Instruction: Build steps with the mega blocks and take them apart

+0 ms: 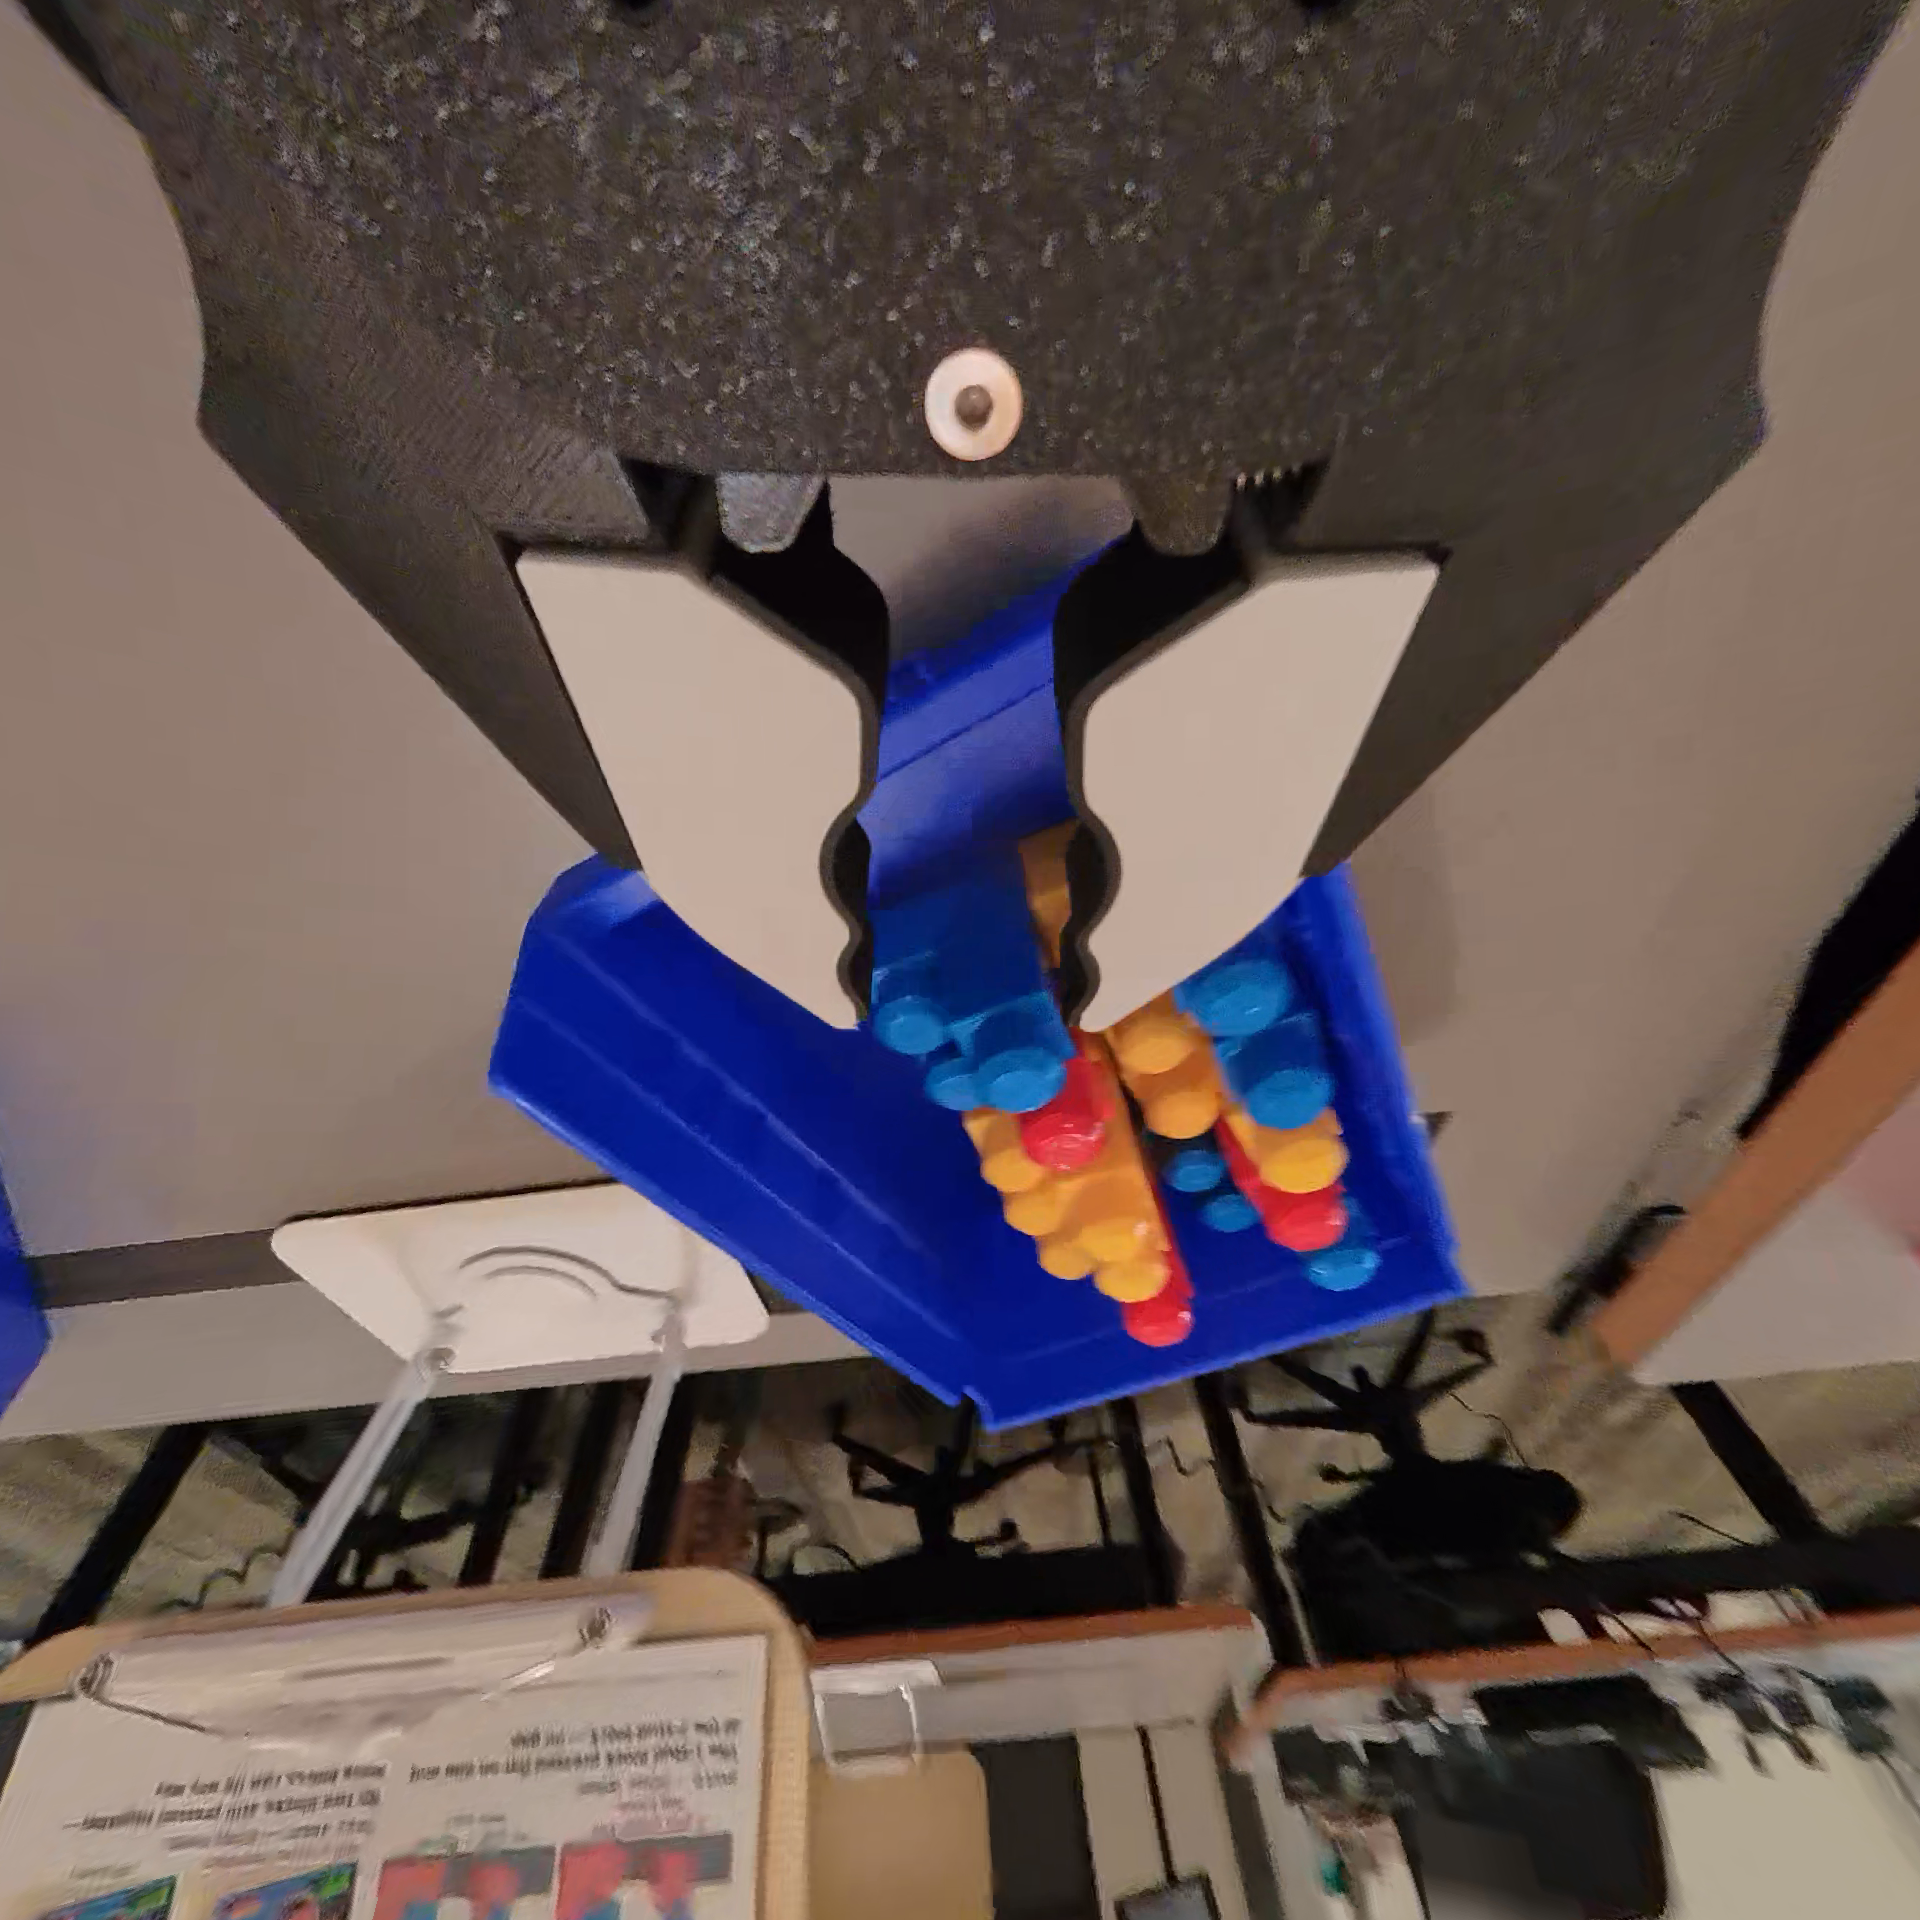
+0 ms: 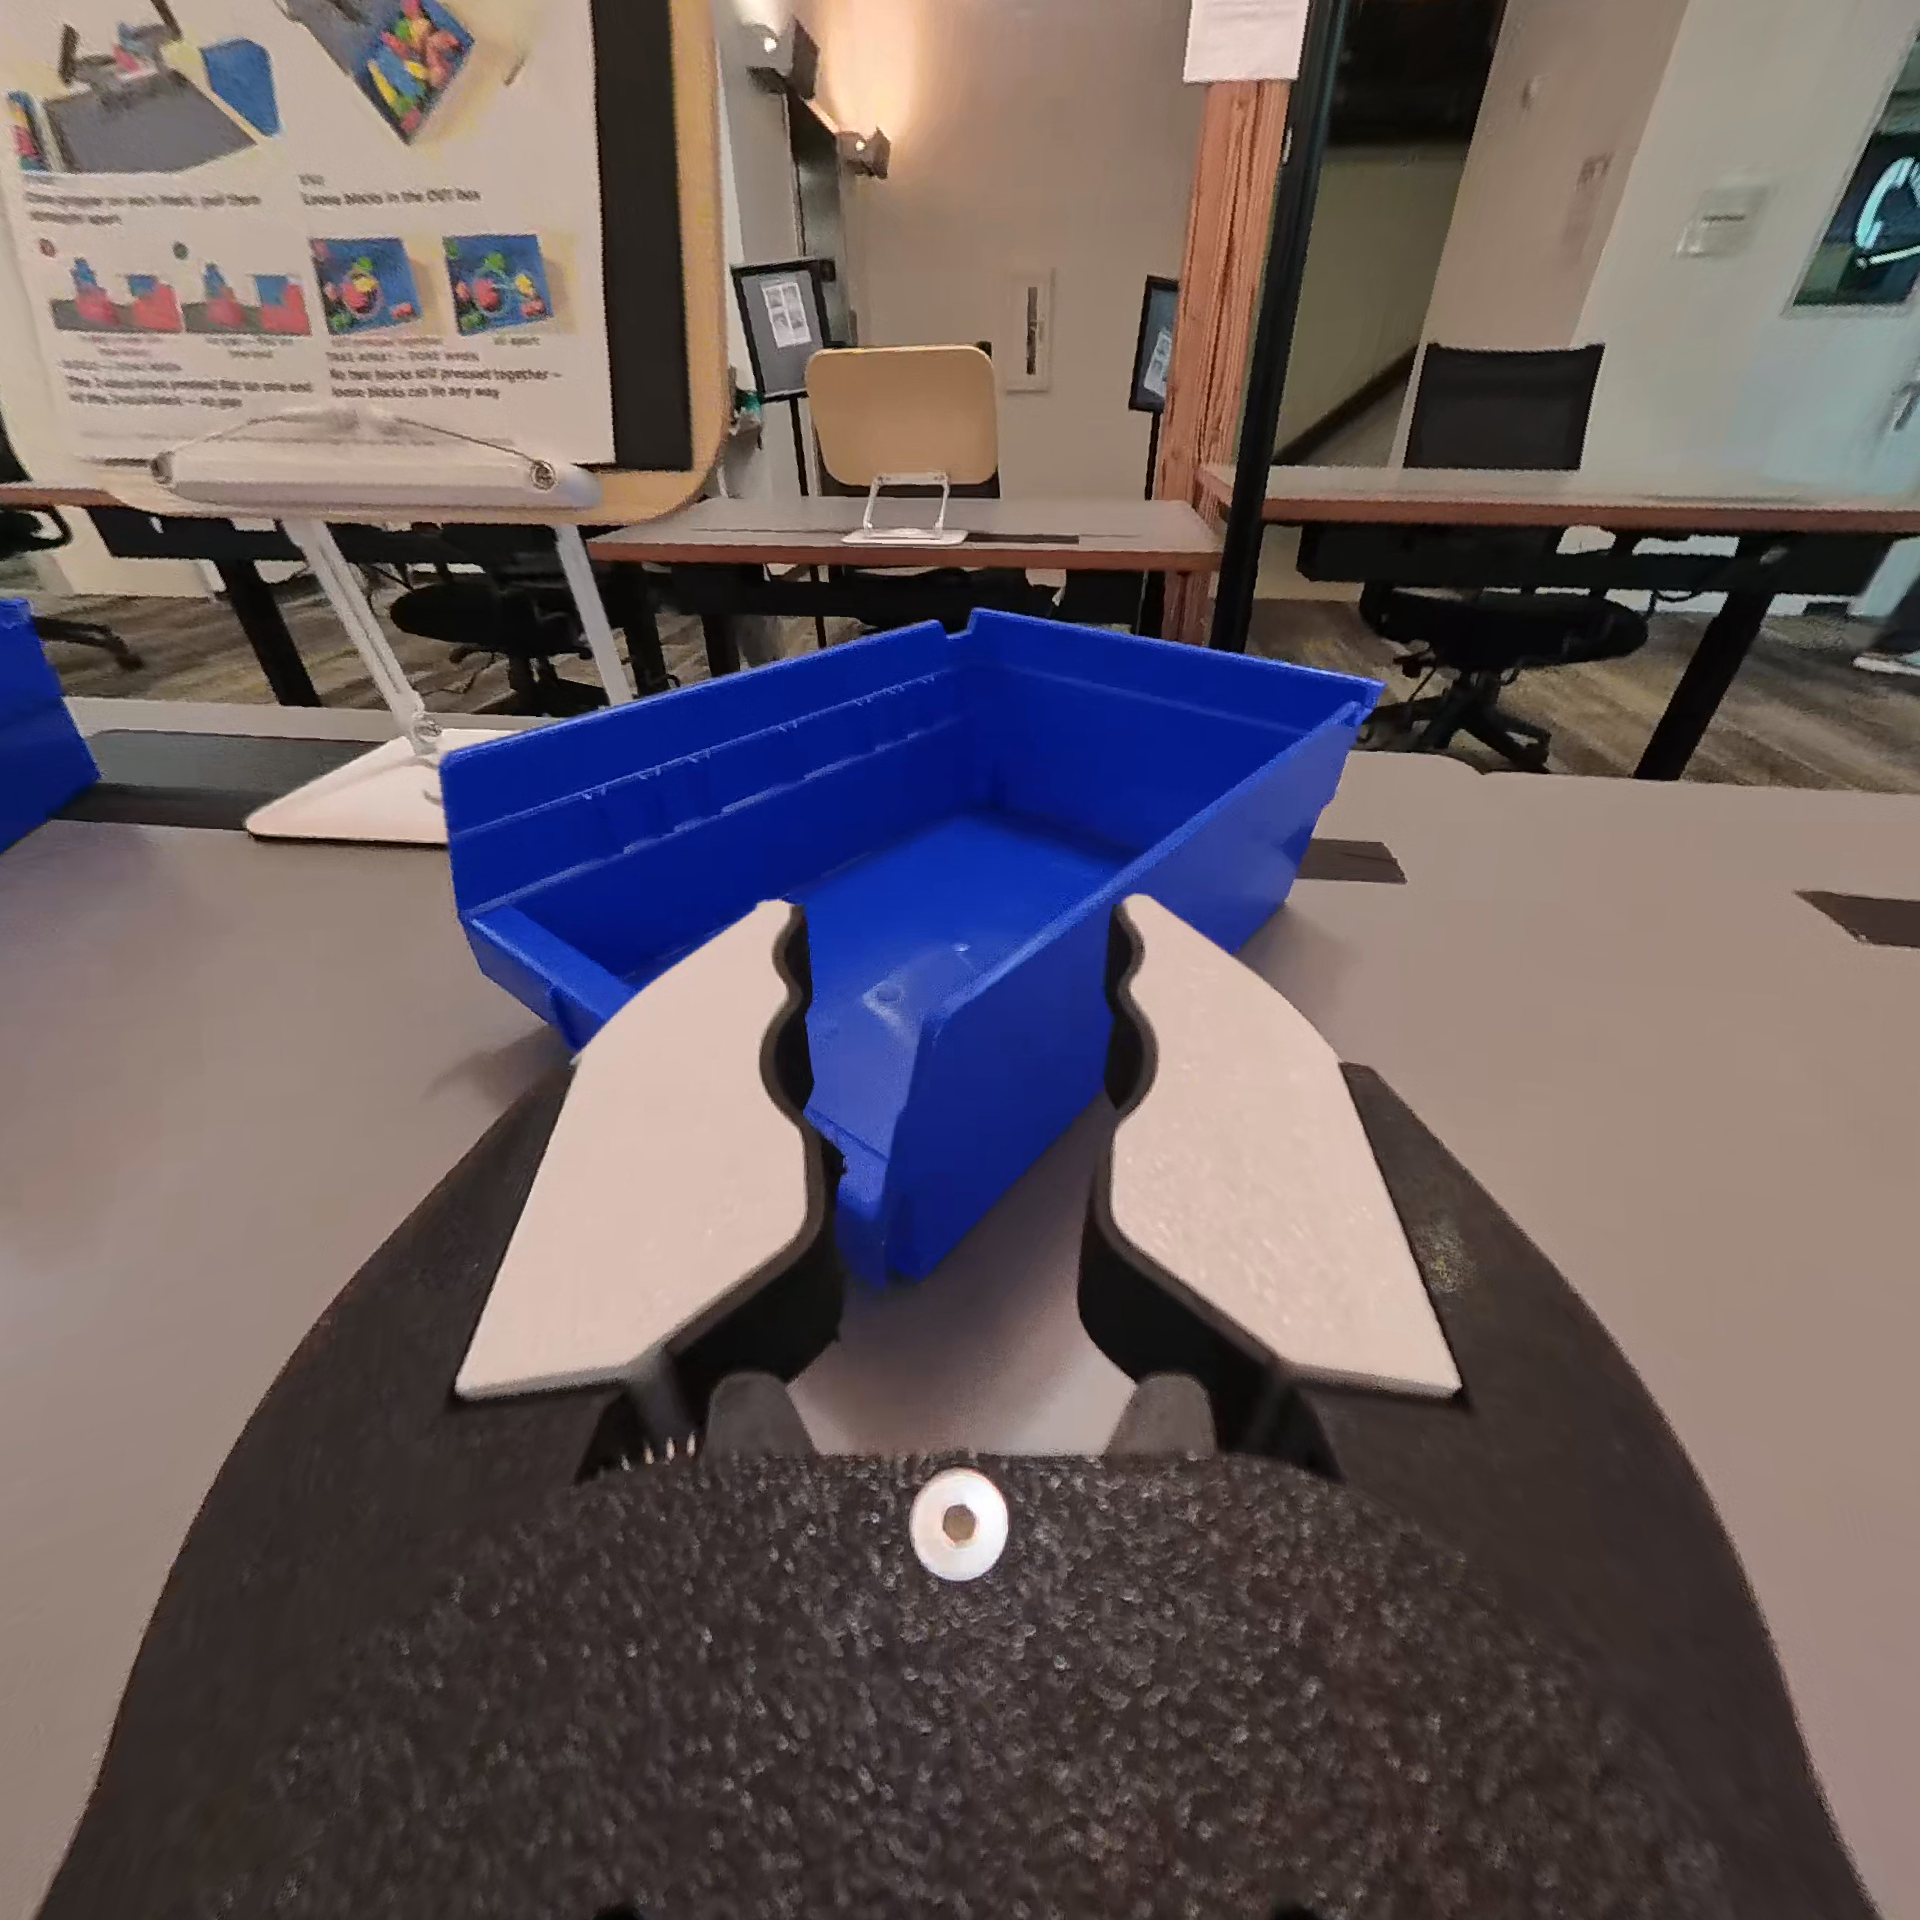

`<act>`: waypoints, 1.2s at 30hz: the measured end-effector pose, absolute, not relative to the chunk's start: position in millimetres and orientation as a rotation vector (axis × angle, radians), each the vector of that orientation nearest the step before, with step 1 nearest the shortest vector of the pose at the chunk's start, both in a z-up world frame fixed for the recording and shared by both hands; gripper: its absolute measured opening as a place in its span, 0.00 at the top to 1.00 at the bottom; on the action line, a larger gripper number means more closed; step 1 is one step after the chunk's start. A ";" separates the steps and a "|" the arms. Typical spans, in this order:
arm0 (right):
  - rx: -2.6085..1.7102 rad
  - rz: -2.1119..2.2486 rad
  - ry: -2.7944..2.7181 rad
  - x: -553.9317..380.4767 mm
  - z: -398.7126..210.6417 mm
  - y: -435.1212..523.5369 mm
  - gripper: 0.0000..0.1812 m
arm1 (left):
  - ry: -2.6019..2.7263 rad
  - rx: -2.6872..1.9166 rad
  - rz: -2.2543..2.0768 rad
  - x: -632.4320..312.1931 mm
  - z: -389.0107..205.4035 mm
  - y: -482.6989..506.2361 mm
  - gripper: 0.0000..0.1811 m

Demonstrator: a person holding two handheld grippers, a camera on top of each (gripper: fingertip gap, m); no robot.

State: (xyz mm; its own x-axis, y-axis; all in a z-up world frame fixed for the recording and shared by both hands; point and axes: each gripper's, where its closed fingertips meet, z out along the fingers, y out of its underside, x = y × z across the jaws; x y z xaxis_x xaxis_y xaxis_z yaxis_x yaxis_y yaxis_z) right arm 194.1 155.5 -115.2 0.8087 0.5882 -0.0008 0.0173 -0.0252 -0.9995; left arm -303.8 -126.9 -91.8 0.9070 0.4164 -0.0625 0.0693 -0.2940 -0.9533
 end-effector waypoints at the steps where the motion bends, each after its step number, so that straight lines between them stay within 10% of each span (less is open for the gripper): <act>1: -1.535 0.485 -0.509 193.3 -114.0 154.2 0.70 | -0.362 -1.886 0.338 -303.1 -95.2 -115.7 0.81; 19: -1.506 0.505 -0.558 182.2 -107.2 146.2 0.73 | -0.561 -2.124 0.503 -358.1 -169.2 -56.7 0.79; 36: -1.261 0.818 -1.324 -36.8 -79.2 21.8 0.62 | -0.044 -1.806 0.004 -175.5 -35.3 -23.4 0.80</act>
